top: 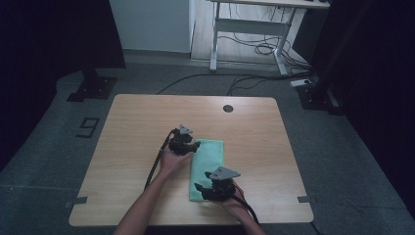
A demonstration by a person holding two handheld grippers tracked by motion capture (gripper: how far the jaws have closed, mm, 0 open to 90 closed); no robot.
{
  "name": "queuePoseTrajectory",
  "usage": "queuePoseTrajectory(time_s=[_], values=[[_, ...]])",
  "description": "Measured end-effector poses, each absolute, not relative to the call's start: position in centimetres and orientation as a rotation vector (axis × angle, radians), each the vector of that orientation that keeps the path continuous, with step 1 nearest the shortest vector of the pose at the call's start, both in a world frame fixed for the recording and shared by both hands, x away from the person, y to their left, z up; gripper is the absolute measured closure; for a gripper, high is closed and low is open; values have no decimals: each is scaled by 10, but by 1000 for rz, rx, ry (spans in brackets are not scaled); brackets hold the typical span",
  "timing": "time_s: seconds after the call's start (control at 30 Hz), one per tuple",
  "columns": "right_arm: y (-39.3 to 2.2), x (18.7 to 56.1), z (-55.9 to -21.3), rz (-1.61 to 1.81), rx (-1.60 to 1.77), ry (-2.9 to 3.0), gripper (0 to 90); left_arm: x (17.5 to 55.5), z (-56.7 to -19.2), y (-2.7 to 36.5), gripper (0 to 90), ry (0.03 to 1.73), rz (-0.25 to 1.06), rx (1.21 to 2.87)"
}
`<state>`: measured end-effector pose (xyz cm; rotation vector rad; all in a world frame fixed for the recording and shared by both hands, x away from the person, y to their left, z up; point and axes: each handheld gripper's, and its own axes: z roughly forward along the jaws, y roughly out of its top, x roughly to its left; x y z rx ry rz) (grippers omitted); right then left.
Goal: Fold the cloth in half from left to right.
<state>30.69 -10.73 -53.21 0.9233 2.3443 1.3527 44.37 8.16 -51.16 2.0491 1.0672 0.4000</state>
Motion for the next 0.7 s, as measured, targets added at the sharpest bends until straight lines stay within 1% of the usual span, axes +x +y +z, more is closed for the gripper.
queuePoseTrajectory(time_s=[0.13, 0.3, 0.5, 0.7], values=[[-114, 314, -532, 1327, 965, 2328, 380, 437, -503, 92, 528, 1040, 441, 2039], [-123, 329, -536, 1297, 1026, 2304, 380, 434, -502, 106, 518, 1042, 434, 2042], [-131, 346, -532, 1272, 1082, 2257, 380, 430, -508, 116, 502, 1039, 421, 2061], [-137, 349, -531, 1259, 1113, 2247, 381, 426, -511, 121, 494, 1049, 412, 2067]])
